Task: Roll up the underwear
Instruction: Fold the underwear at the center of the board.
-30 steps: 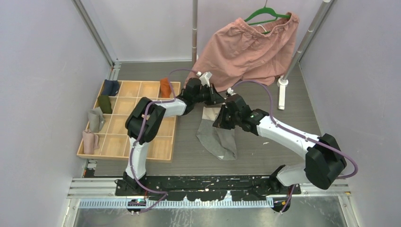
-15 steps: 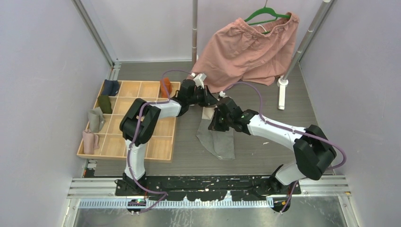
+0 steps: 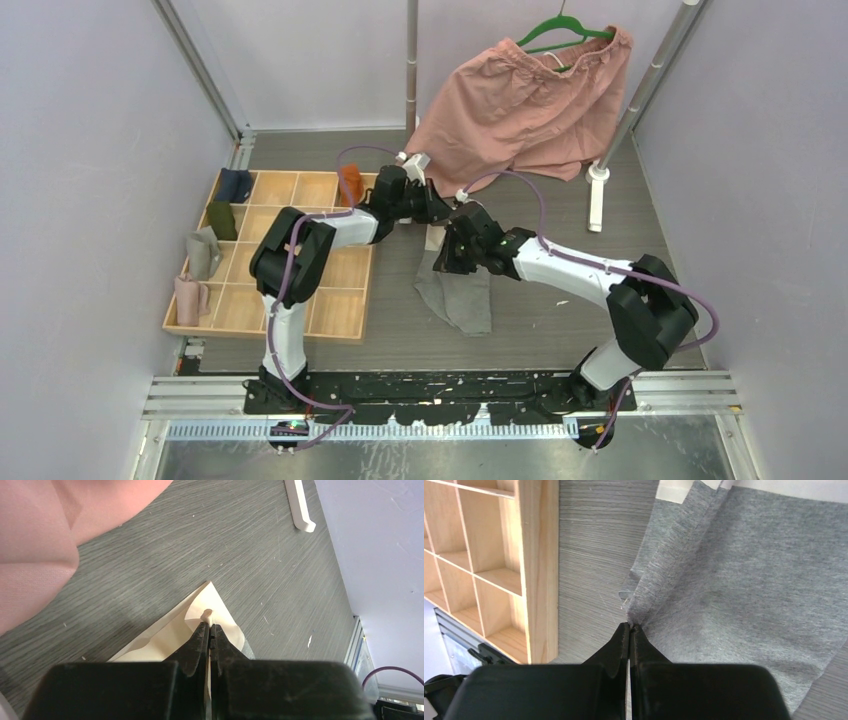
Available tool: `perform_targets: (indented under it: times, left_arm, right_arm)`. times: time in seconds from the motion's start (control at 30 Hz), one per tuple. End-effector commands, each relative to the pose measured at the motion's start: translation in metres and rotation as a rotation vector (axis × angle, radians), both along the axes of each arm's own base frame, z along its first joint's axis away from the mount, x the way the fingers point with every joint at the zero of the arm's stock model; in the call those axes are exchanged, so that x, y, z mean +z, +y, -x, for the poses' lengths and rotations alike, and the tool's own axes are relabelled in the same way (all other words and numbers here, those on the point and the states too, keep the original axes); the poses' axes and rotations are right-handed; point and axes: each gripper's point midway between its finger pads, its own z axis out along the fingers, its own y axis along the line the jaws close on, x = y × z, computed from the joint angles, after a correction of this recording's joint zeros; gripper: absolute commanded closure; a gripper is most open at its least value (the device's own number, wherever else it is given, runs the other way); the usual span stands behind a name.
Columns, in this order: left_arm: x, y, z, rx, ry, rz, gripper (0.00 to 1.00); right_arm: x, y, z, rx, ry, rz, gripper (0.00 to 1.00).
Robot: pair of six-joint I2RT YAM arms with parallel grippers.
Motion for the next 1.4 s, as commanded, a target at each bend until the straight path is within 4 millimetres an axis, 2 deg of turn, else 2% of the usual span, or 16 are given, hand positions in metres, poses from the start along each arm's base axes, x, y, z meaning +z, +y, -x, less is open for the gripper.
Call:
perform_targets:
  times: [0.0,0.37,0.6,0.67,0.73,0.77,0.8,0.9,1.03,1.17,1.27,1.37]
  left_arm:
    - [0.023,0.008,-0.011,0.017,-0.079,0.02,0.99]
    - [0.019,0.022,-0.013,0.048,-0.086,0.018,0.99]
    - [0.017,0.031,-0.016,0.064,-0.086,0.017,0.99]
    - [0.017,0.032,-0.017,0.068,-0.085,0.017,0.99]
    - [0.018,0.033,-0.018,0.07,-0.085,0.017,0.99]
    - [0.017,0.034,-0.018,0.071,-0.084,0.017,0.99]
    - [0.017,0.034,-0.018,0.07,-0.083,0.017,0.99]
    - [0.017,0.036,-0.017,0.069,-0.084,0.018,0.99]
    - [0.018,0.039,-0.015,0.071,-0.089,0.011,0.99]
    - [0.016,0.039,-0.014,0.069,-0.085,0.006,0.99]
    - [0.017,0.04,-0.014,0.069,-0.088,0.005,0.99]
    - [0.018,0.04,-0.014,0.069,-0.09,0.006,0.99]
  right_arm:
    - [0.005,0.016,-0.008,0.022,-0.02,-0.032,0.98]
    - [-0.025,0.022,-0.01,0.037,0.021,-0.002,0.95]
    - [-0.033,0.03,-0.009,0.064,0.035,-0.028,0.92]
    - [-0.032,0.036,-0.007,0.082,0.04,-0.057,0.88]
    - [-0.029,0.045,-0.005,0.118,0.033,-0.105,0.79]
    - [-0.026,0.049,-0.003,0.139,0.027,-0.13,0.7]
    - [-0.025,0.049,-0.003,0.145,0.022,-0.132,0.68]
    - [-0.025,0.034,-0.005,0.112,-0.012,-0.08,0.6]
    - [-0.019,-0.012,-0.017,-0.032,-0.118,0.062,0.54]
    - [-0.014,-0.045,-0.014,-0.109,-0.167,0.142,0.52]
    - [-0.021,-0.054,-0.007,-0.11,-0.148,0.171,0.59]
    - [-0.04,-0.056,0.001,-0.092,-0.102,0.186,0.73]
